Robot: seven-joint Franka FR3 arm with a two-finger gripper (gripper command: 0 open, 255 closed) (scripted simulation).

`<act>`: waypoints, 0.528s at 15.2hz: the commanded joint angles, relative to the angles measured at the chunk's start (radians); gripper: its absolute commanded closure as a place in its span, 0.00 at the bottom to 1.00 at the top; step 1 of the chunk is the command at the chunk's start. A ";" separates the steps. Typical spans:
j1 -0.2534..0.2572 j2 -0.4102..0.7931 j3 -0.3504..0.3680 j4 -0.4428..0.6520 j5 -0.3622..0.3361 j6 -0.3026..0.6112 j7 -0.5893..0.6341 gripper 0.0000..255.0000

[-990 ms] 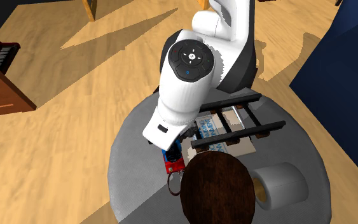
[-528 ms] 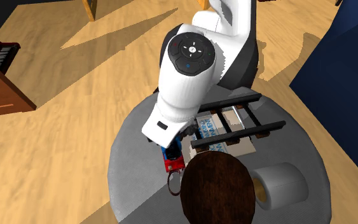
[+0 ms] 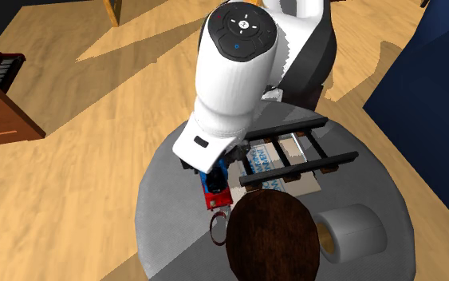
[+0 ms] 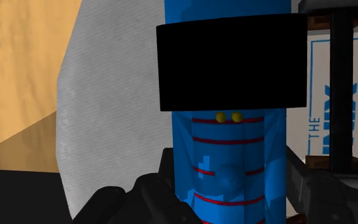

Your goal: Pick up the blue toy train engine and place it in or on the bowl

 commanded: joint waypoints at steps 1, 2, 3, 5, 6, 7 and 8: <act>0.001 -0.004 0.001 0.023 0.002 -0.026 -0.004 1.00; 0.001 -0.006 0.001 0.034 0.003 -0.039 -0.006 1.00; 0.001 -0.008 0.001 0.045 0.003 -0.052 -0.008 1.00; 0.002 -0.010 0.001 0.069 0.005 -0.077 -0.013 1.00; 0.002 -0.011 0.002 0.081 0.005 -0.090 -0.015 1.00; 0.002 -0.012 0.002 0.093 0.006 -0.103 -0.017 1.00; 0.003 -0.013 0.002 0.106 0.006 -0.116 -0.019 1.00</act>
